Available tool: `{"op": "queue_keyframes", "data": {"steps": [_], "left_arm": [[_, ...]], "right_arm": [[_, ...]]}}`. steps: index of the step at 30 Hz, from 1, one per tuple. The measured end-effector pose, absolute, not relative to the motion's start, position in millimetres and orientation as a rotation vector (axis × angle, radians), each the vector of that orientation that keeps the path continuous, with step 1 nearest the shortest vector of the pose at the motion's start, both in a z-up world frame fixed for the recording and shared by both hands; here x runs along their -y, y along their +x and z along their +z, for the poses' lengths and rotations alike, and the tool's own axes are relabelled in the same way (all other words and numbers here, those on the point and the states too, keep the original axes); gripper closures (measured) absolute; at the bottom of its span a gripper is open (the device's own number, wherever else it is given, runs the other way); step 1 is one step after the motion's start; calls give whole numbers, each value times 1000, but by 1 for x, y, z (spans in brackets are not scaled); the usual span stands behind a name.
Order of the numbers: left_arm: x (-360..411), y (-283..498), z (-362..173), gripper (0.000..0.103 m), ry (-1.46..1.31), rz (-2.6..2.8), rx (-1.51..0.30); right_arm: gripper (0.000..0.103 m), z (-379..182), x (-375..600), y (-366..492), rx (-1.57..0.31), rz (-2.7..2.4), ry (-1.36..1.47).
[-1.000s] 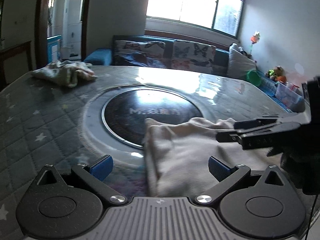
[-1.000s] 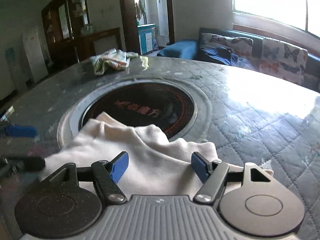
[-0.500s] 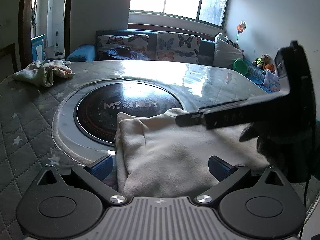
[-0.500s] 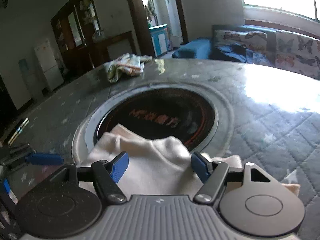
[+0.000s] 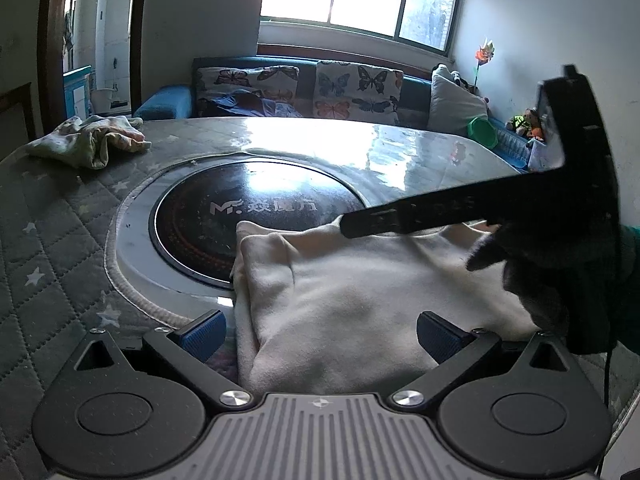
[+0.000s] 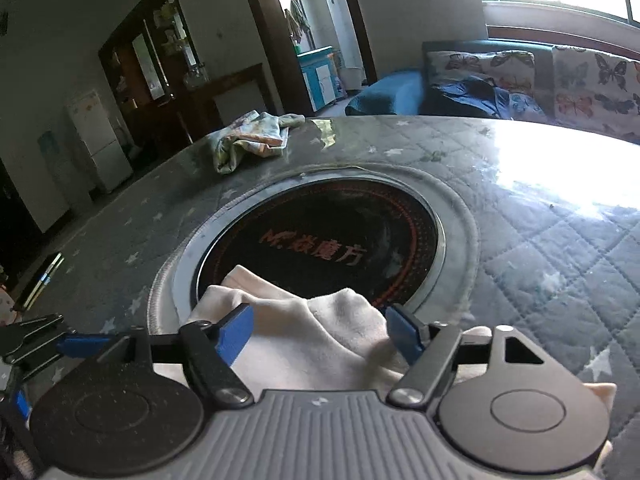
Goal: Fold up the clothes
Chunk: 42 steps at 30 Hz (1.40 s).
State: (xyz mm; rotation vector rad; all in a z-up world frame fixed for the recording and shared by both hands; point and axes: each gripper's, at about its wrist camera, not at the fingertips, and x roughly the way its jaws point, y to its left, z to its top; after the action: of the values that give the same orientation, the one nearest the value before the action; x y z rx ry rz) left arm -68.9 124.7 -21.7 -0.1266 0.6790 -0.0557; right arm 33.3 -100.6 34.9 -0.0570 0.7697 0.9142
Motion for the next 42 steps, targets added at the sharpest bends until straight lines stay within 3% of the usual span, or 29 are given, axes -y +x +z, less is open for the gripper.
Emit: {"op": "queue_keyframes", "data": {"steps": [42], "left_arm": [[-114,-66,-19,0,-106,-32,-708]], "right_arm": [[21,32,185,34,-754,690,-27]]}}
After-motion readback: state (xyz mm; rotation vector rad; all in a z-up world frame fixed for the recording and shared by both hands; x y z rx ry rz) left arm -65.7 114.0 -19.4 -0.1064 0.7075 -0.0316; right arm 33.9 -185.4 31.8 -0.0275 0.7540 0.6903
